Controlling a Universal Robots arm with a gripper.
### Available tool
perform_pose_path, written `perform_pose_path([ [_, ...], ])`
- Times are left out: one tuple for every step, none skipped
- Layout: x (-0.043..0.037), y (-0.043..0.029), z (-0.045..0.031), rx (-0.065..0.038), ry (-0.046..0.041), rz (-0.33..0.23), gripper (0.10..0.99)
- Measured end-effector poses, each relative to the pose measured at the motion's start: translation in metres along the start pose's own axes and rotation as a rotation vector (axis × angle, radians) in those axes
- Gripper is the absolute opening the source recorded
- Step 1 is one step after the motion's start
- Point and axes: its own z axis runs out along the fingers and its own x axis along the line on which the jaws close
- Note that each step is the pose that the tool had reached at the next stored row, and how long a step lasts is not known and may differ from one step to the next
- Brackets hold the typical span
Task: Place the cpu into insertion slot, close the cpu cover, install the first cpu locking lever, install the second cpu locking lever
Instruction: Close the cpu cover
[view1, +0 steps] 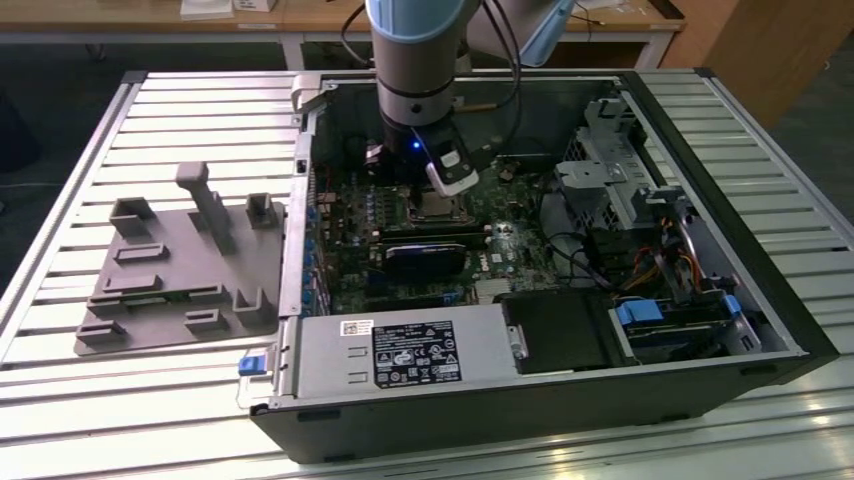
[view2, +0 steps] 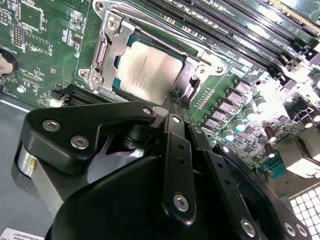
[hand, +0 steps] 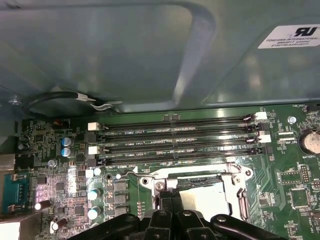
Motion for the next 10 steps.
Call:
perform_pose_path([
  [0.0000, -0.0002, 0.0002, 0.000, 0.0000, 0.000, 0.102],
  [0.0000, -0.0003, 0.0004, 0.000, -0.0001, 0.000, 0.102],
  [0.0001, -0.0005, 0.0007, 0.000, -0.0001, 0.000, 0.102],
  [0.0001, -0.0008, 0.0010, 0.000, -0.0001, 0.000, 0.102],
  [0.0000, -0.0013, 0.0012, 0.000, 0.0000, 0.000, 0.102],
  [0.0000, -0.0020, 0.0014, 0.000, 0.0000, 0.000, 0.102],
  [0.0000, -0.0024, 0.0018, -0.001, -0.0001, 0.000, 0.102],
  [0.0000, -0.0029, 0.0022, -0.001, -0.0001, 0.000, 0.102],
  [-0.0001, -0.0034, 0.0025, -0.002, 0.0000, 0.000, 0.102],
  [-0.0001, -0.0038, 0.0028, -0.003, 0.0001, 0.000, 0.102],
])
